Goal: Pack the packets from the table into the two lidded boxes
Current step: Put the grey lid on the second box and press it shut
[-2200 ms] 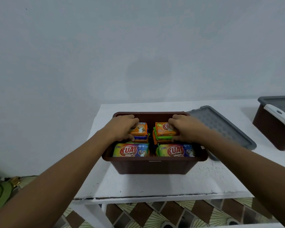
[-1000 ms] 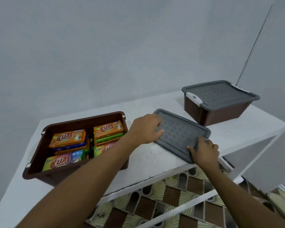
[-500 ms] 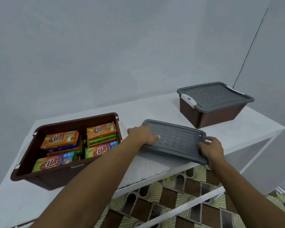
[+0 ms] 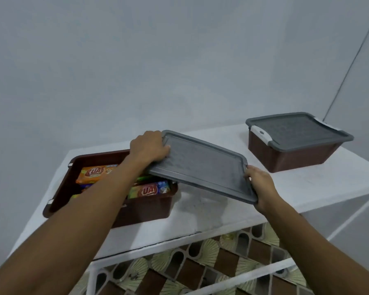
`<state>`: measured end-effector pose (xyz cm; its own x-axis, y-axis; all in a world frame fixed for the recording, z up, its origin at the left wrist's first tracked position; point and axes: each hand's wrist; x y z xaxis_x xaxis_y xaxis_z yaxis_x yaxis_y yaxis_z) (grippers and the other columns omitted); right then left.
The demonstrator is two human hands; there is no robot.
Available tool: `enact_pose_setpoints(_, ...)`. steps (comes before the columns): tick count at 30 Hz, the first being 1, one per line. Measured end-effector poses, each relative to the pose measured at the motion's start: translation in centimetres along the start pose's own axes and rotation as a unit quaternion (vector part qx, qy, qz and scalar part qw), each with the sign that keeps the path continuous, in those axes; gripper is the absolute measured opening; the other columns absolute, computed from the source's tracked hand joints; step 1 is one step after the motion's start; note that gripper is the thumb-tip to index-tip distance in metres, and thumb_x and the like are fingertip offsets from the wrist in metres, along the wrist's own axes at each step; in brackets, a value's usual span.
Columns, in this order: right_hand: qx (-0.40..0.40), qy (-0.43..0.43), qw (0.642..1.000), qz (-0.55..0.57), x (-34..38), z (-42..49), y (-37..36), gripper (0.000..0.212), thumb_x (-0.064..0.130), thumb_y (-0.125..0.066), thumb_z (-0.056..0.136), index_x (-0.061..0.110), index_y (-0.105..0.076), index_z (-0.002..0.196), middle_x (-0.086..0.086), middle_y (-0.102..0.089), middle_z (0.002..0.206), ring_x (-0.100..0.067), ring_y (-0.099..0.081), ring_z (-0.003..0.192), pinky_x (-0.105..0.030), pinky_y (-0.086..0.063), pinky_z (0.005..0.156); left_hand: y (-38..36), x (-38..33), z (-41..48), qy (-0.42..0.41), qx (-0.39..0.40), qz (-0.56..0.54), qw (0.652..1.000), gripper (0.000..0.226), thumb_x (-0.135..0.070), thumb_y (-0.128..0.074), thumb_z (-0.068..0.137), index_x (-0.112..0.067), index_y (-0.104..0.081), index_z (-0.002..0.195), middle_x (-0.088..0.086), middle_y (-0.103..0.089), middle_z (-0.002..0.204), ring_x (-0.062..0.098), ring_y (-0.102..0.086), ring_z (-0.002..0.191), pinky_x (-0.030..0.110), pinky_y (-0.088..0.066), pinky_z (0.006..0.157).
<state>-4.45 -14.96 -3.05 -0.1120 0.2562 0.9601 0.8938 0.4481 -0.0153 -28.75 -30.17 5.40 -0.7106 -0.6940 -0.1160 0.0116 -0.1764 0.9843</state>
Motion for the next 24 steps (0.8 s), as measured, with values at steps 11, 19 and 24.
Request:
enact_pose_setpoints(11,0.127,0.134,0.966,-0.180,1.3,-3.7,-15.4,0.041,0.021,-0.051,0.089,0.035,-0.057,0.127,0.001,-0.058,0.120,-0.028,-0.056,0.111,-0.047,-0.054,0.089,0.4,18.0,-8.5,0.167,-0.102,-0.009,0.981,0.041,-0.058,-0.053,0.084,-0.021,-0.054,0.099,0.003,-0.063,0.097,0.026,-0.058,0.084,0.035,-0.046,0.069)
enact_pose_setpoints(19,0.148,0.105,0.965,-0.187,2.5,-5.3,-16.8,0.049,0.015,-0.052,0.095,0.026,-0.047,0.142,0.002,-0.046,0.128,-0.019,-0.050,0.103,-0.027,-0.043,0.075,-1.6,21.7,-8.6,0.207,-0.075,-0.187,0.957,0.064,-0.059,-0.064,0.079,-0.017,-0.051,0.126,0.010,-0.050,0.128,0.033,-0.051,0.116,0.047,-0.047,0.093)
enact_pose_setpoints(24,0.140,0.102,0.966,-0.192,1.8,-6.1,-18.2,0.048,0.017,-0.048,0.096,0.028,-0.045,0.143,0.000,-0.047,0.142,-0.023,-0.054,0.111,-0.033,-0.047,0.080,-1.8,23.4,-9.1,0.198,-0.039,-0.274,0.940,0.054,-0.047,-0.062,0.088,-0.012,-0.054,0.128,0.009,-0.056,0.129,0.027,-0.056,0.112,0.042,-0.047,0.093)
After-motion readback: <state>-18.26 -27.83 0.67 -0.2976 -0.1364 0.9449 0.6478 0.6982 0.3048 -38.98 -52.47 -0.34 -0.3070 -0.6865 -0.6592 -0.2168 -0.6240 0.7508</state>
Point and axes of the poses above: each hand's wrist, its own z-axis towards the middle knuckle, its own y-axis out of the back of the hand, x = y × z
